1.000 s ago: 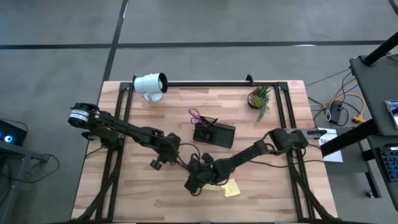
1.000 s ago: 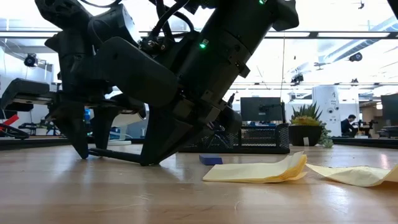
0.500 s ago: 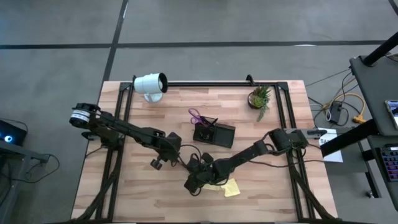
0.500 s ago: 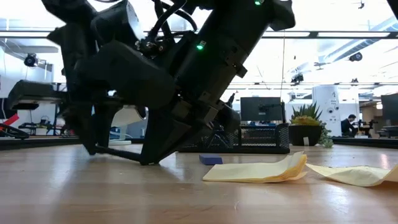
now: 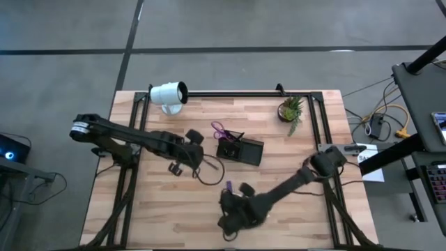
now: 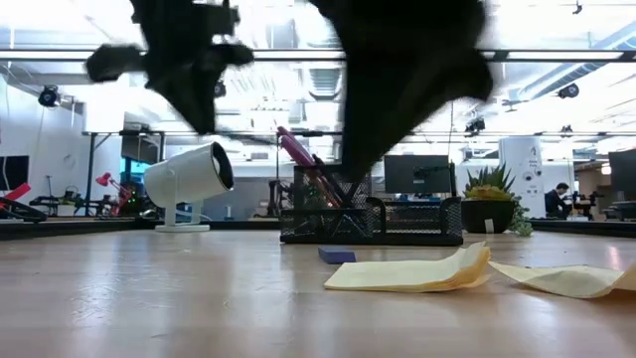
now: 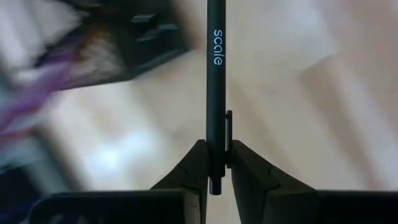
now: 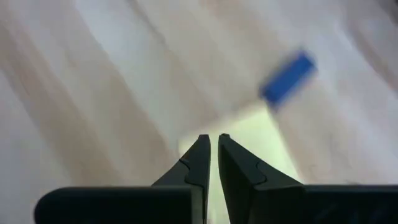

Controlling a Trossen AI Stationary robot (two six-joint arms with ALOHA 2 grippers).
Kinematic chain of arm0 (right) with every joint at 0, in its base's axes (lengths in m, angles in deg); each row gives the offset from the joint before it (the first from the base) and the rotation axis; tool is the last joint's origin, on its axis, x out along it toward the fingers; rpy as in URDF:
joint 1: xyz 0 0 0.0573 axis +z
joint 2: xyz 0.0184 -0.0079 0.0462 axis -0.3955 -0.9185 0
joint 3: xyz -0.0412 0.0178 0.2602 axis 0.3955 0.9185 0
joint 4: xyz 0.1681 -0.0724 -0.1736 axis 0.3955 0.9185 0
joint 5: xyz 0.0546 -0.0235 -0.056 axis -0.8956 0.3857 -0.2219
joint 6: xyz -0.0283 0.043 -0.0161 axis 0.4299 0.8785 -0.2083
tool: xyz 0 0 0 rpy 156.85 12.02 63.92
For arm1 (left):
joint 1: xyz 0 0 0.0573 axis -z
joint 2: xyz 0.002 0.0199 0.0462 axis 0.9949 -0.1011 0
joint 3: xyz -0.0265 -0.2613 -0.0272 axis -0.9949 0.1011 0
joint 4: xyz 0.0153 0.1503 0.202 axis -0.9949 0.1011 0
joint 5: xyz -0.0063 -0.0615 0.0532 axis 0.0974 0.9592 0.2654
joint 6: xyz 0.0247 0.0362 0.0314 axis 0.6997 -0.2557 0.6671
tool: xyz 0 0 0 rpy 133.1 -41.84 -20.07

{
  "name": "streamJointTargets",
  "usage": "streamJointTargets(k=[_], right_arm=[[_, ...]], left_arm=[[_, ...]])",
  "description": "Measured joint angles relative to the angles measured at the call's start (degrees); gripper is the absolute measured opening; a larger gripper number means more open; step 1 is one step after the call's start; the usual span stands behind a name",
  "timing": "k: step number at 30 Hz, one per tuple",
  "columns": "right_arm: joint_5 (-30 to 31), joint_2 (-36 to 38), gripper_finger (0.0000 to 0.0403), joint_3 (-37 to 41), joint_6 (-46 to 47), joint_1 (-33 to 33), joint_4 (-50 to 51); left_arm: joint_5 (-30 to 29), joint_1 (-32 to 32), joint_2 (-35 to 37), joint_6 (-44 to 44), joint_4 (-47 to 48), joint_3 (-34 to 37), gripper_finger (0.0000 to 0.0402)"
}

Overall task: Pick and place office supplies into organizer
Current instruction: Put the black pen into the black desk organizer

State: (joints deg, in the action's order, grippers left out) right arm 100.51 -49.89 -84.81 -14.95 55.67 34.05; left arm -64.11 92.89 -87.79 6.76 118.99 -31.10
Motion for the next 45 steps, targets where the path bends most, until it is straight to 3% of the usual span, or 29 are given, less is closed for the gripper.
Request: streamJointTargets(k=[3, 7, 13, 17, 25, 37, 45], right_arm=[[-0.1, 0.02, 0.0024, -0.82, 9.05, 4.35, 5.55], [-0.05, 0.02, 0.0024, -0.51, 21.72, 9.82, 7.79], [4.34, -0.2, 0.0023, 1.1, 38.87, 15.39, 8.01], [5.5, -0.2, 0.0023, 1.34, 42.2, 16.64, 7.98], [5.91, -0.2, 0.0022, -0.24, 38.2, 16.09, 7.87], [7.2, -0.2, 0.0022, -0.45, 38.05, 15.89, 7.76], [7.36, -0.2, 0.0022, -0.45, 37.86, 15.66, 8.33]], left_arm=[[-8.19, 0.84, 0.39, 3.94, 4.71, -6.03, 0.0031], [-22.67, 2.39, -0.76, 17.64, 5.65, -14.18, 0.0031], [-34.55, 0.09, -8.1, 35.23, 1.72, -21.42, 0.0031], [-42.34, -2.31, -14.17, 41.94, 0.16, -22.55, 0.0031], [-44.09, -4.46, -22.85, 41.92, -0.03, -23.82, 0.0031], [-38.76, -3.48, -23.49, 41.92, -1.69, -23.82, 0.003], [-36.42, -3.44, -27.92, 41.96, -3.24, -23.54, 0.003]])
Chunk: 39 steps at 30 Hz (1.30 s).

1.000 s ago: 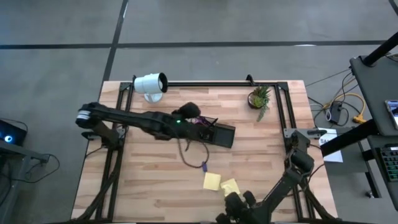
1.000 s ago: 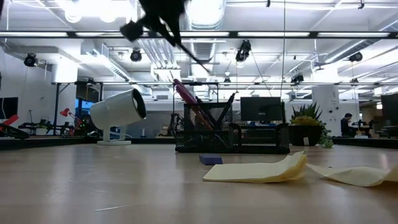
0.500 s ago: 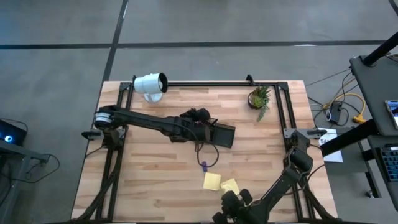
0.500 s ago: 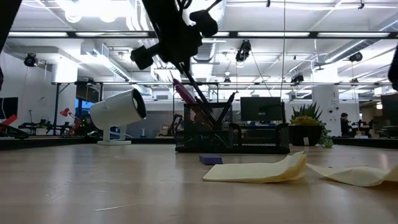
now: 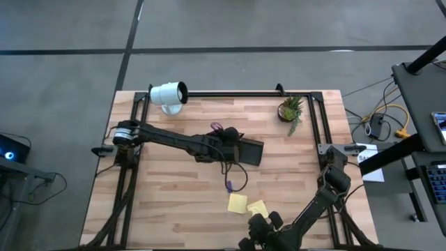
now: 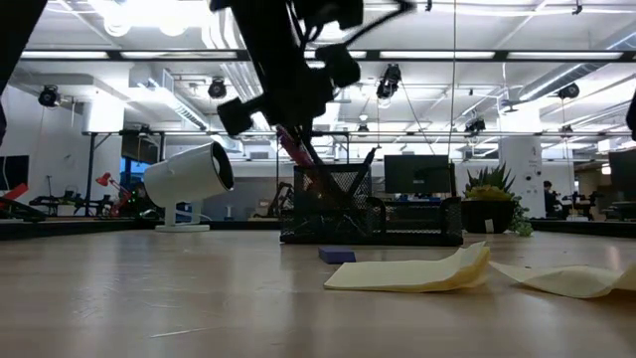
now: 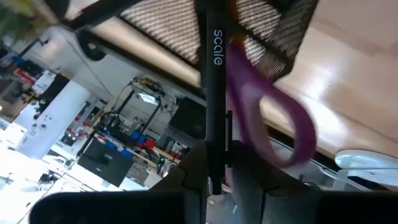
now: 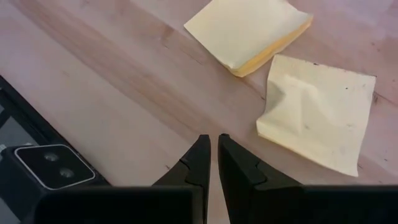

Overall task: Pick and place office supplies into organizer
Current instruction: Put the black pen into the black desk organizer, then put the blue eraser into the black desk organizer

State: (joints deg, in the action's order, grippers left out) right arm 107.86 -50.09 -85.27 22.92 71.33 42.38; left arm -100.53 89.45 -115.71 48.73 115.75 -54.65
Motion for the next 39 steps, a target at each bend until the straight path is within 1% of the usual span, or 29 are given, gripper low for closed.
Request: streamJointTargets(k=[5, 12, 16, 22, 28, 39], right_arm=[[-0.02, 0.0, 0.0022, 0.0, 0.44, 0.0, -0.15], [-0.07, 0.0, 0.0022, 0.0, 0.36, -0.02, -0.2], [-0.07, 0.0, 0.0023, 0.04, 0.25, -0.05, -0.13], [-0.13, -0.04, 0.0023, 0.24, 0.2, -0.09, -0.12], [-0.15, -0.04, 0.0023, 0.27, 0.19, -0.06, -0.11], [-0.15, -0.07, 0.0023, 0.46, 0.07, -0.04, -0.13]], left_arm=[[-0.52, 0.07, -2.92, 0.01, -0.81, -0.17, 0.0038], [0.82, 0.56, -4.17, 0.32, -6.43, -0.01, 0.0058], [2.87, 1.4, -3.65, -0.11, -6.95, -0.27, 0.0068], [3.35, 2.78, -3.51, -0.52, -6.87, -0.23, 0.0072], [4.15, 3.73, -2.78, -4.23, -6.9, -0.26, 0.0073], [6.62, 4.37, 0.69, -8.91, -6.96, -0.4, 0.0073]])
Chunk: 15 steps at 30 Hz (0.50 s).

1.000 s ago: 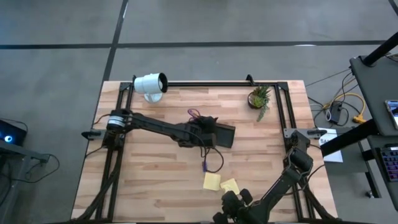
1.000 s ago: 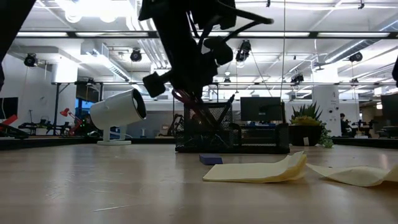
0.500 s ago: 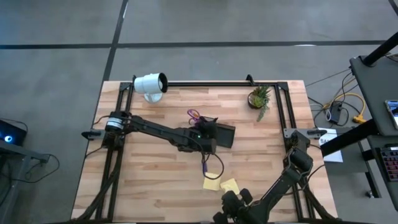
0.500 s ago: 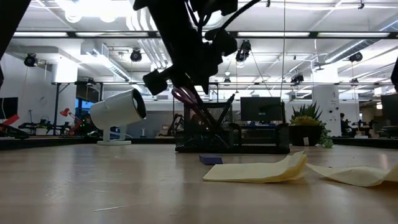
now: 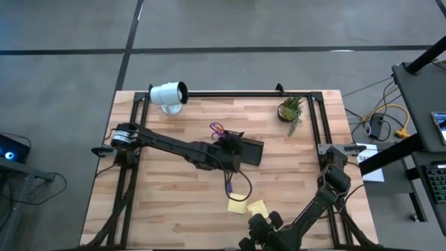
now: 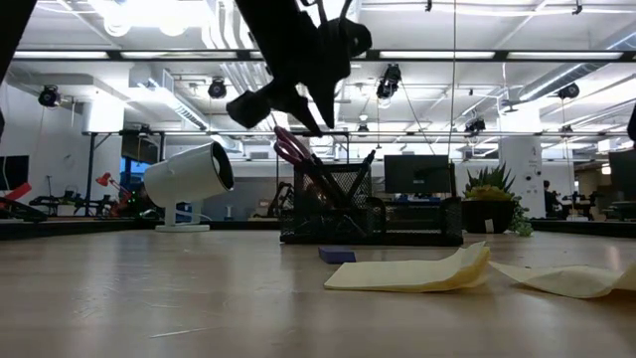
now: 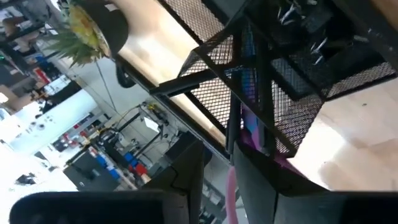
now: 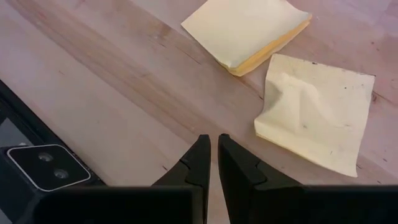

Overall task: Pick and place office supplies into organizer
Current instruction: Put the blue eraser into the black desk organizer

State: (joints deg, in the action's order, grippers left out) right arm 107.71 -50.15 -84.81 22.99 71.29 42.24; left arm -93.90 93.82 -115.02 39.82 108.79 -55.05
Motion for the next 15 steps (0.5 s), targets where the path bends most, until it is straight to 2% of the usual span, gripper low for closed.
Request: streamJointTargets(k=[6, 15], right_arm=[[0.02, 0.0, 0.0023, 0.14, -0.05, -0.04, 0.01], [0.02, 0.0, 0.0023, 0.95, 0.12, -0.09, -0.05]], left_arm=[[1.64, 0.16, 2.31, -2.01, 0.0, 0.1, 0.0073], [-1.63, 1.1, 3.86, -6.31, -0.32, 0.13, 0.0073]])
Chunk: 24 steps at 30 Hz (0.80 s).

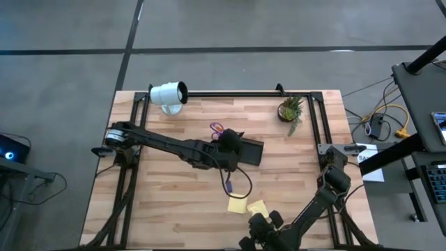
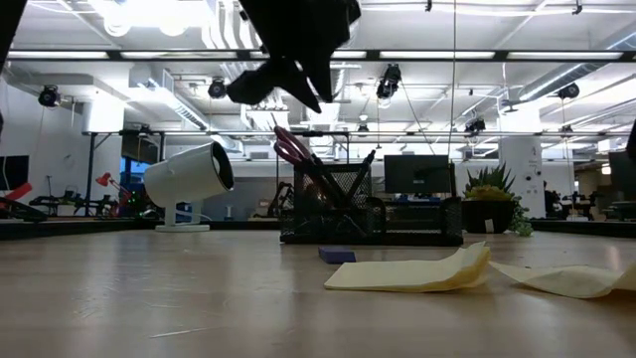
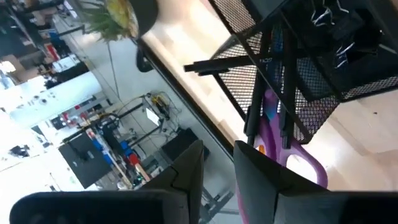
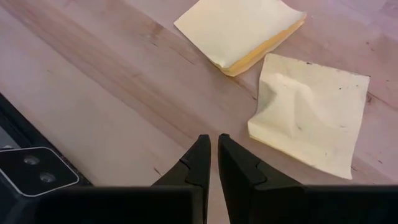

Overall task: Pick and place office supplies into organizer
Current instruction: Put the blue eraser into the black desk organizer

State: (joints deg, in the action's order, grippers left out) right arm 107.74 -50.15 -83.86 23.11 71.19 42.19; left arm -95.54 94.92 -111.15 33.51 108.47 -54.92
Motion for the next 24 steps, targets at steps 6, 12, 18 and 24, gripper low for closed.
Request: streamJointTargets(k=[6, 12, 18, 24], right_arm=[[0.0, -0.02, 0.0023, 0.15, -0.16, -0.52, -0.3], [-0.04, -0.02, 0.0023, 0.58, -0.22, -1.6, -0.38], [-0.21, -0.02, 0.0023, 0.89, -1.96, -2.42, -1.02], [-0.55, -0.02, 0.0023, 0.76, -2.56, -2.64, -1.38]], left_arm=[[3.44, 1.93, 2.15, -1.23, -0.03, 0.2, 0.0073], [3.89, 1.62, 3.25, -5.91, 0.83, 0.44, 0.0073], [7.1, 0.77, 6.58, -10.97, 2.94, 0.74, 0.0073], [16.22, -1.67, 11.4, -24.82, 9.9, 0.72, 0.0073]])
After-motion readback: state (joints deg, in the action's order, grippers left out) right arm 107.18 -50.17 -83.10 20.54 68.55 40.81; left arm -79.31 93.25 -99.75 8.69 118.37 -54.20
